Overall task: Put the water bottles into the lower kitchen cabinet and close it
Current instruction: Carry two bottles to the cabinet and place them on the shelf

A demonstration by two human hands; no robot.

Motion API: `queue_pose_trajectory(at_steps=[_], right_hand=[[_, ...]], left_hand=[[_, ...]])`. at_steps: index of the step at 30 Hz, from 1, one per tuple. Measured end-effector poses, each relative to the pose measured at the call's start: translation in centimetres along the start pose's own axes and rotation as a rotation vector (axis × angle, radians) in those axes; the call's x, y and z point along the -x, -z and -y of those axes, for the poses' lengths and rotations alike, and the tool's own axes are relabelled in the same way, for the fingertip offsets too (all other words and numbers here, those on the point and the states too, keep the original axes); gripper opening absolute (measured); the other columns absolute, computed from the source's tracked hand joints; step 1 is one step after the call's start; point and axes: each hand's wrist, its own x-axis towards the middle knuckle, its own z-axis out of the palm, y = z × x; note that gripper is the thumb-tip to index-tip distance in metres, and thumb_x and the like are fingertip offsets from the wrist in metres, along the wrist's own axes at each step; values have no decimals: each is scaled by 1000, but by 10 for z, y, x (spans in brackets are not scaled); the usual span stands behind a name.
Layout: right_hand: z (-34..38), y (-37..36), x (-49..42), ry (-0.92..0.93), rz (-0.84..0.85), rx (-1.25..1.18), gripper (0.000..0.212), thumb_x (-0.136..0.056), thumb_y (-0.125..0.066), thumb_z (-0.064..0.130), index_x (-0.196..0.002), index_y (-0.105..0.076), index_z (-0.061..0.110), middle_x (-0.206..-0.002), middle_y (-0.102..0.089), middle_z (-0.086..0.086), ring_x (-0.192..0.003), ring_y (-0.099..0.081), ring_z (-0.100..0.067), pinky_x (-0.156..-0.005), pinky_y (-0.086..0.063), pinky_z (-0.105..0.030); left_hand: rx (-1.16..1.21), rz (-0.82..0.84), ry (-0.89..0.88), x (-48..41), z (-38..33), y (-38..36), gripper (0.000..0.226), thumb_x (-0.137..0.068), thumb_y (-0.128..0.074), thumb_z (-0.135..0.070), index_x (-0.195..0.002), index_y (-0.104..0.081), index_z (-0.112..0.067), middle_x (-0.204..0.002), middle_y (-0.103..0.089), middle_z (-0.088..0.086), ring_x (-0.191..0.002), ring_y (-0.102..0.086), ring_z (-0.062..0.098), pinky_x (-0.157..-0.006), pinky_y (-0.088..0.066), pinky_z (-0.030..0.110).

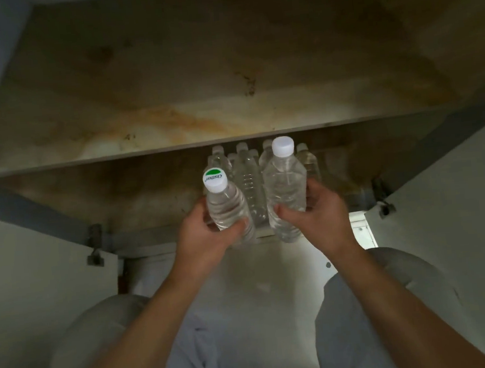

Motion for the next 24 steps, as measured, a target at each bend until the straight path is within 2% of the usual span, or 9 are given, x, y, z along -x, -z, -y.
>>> queue_pose_trajectory(at_steps=[3,5,10,15,19,21,24], right_hand=[[-9,0,-3,-36,42,104,43,-66,-86,50,-102,-70,34,-90,-75,19,-80,-71,1,-80,-62,-38],[-15,-1,-7,-43,67,166,42,-67,-86,53,-102,-70,34,-89,-74,19,-79,-70,1,-79,-61,-35],[-14,-2,-20,-24,109,296,40,-68,-81,61,-96,-66,36,-83,-71,20,-78,-68,0,-75,-56,-28],[-25,6,-50,-120,94,340,30,-74,-79,59,-86,-63,36,-79,-67,19,-74,-65,-2,-76,-54,-31],[-42,23,-69,-192,131,440,37,-79,-72,61,-98,-61,31,-86,-63,13,-72,-56,0,-68,-42,-27],[-48,28,-75,-232,145,471,42,-77,-72,63,-99,-58,30,-83,-60,14,-72,-55,-1,-67,-44,-27],[-55,29,-88,-296,139,443,58,-59,-73,73,-94,-57,30,-87,-67,9,-76,-66,-10,-77,-58,-34]], left_hand=[[-2,43,59,-6,16,1,49,-70,-90,-10,-112,-69,-25,-102,-78,-8,-94,-75,12,-85,-58,32],[-5,65,95,-11,24,3,47,-72,-90,-10,-111,-69,-26,-102,-78,-8,-94,-75,11,-87,-58,35],[3,88,124,-16,22,11,43,-74,-88,-10,-108,-70,-29,-101,-78,-13,-93,-74,7,-79,-55,23],[16,76,193,-23,21,16,34,-77,-86,-7,-105,-73,-21,-96,-79,-6,-89,-76,12,-77,-56,25],[-16,140,276,-33,20,13,21,-82,-83,-21,-100,-74,-22,-88,-79,-7,-82,-76,11,-63,-53,18],[-24,159,322,-34,18,13,18,-84,-80,-31,-99,-73,-24,-87,-79,-5,-81,-75,12,-69,-55,26],[54,209,395,-35,15,14,38,-82,-75,-48,-112,-70,-25,-100,-79,2,-96,-74,23,-92,-57,42]])
